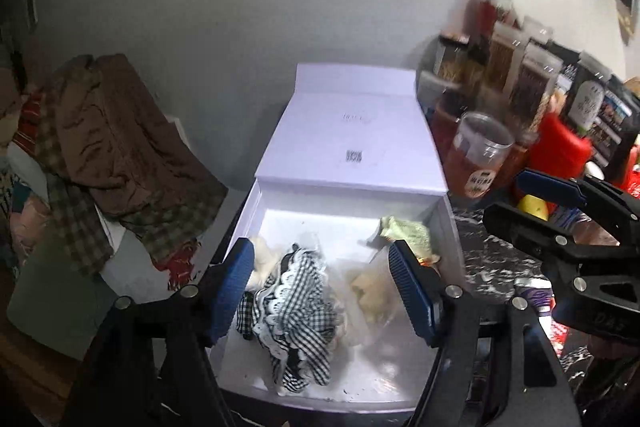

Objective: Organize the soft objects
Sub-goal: 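Open both tools to drop the cloth and packet into the box, then move both tools back over the purple-silver and red snack packets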

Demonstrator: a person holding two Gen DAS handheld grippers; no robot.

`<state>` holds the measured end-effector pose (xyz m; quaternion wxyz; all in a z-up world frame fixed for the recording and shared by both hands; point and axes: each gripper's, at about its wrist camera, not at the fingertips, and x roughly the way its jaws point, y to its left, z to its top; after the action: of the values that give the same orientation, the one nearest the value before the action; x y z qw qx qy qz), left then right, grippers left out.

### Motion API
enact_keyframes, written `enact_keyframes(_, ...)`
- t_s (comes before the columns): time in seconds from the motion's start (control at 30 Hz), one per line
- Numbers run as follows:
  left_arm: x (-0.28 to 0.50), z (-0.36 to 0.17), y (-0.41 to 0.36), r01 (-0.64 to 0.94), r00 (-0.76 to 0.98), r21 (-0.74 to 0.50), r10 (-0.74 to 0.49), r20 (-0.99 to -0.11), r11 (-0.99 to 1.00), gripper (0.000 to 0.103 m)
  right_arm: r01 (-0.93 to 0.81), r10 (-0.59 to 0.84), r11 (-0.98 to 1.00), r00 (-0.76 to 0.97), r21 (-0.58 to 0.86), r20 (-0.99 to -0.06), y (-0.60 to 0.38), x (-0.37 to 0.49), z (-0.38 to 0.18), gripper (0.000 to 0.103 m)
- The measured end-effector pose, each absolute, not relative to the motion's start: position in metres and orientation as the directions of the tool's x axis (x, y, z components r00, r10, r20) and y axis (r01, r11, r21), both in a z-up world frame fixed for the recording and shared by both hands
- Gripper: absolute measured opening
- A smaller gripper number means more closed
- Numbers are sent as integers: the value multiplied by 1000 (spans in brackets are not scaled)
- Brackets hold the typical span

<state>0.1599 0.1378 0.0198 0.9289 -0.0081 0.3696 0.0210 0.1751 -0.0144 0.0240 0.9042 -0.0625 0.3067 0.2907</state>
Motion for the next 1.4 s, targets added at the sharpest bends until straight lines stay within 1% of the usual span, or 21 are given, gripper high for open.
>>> enact_keyframes(0.27, 127, 59, 124, -7, 783, -22, -8, -622, 1000, 70, -561, 495, 827, 710, 23, -501, -32, 132, 71, 63)
enact_keyframes(0.33, 114, 70, 120, -2, 800, -20, -10, -600, 1000, 70, -556, 496, 831, 728, 16, -473, -38, 117, 82, 66)
enact_keyframes(0.5, 86, 88, 109, 15, 828, -9, -18, -560, 1000, 70, -541, 491, 841, 753, 11, -439, -53, 87, 98, 66)
enact_keyframes(0.63, 64, 99, 99, 48, 847, 2, -40, -531, 999, 70, -523, 473, 852, 776, -5, -418, -66, 62, 104, 70)
enact_keyframes(0.77, 42, 107, 85, 89, 859, 6, -74, -507, 996, 70, -501, 449, 865, 797, -27, -404, -79, 37, 110, 71)
enact_keyframes(0.87, 31, 109, 76, 118, 859, 2, -101, -503, 993, 70, -486, 435, 873, 811, -38, -392, -89, 17, 113, 74)
enact_keyframes(1.07, 12, 106, 55, 178, 851, -9, -159, -500, 984, 70, -455, 408, 889, 832, -43, -376, -111, -15, 109, 76)
enact_keyframes(1.27, -5, 94, 31, 249, 838, -8, -220, -499, 968, 70, -418, 370, 908, 837, -36, -403, -131, -29, 95, 76)
enact_keyframes(1.4, -11, 84, 20, 266, 835, -4, -233, -499, 964, 70, -383, 328, 923, 841, -45, -429, -140, -33, 84, 76)
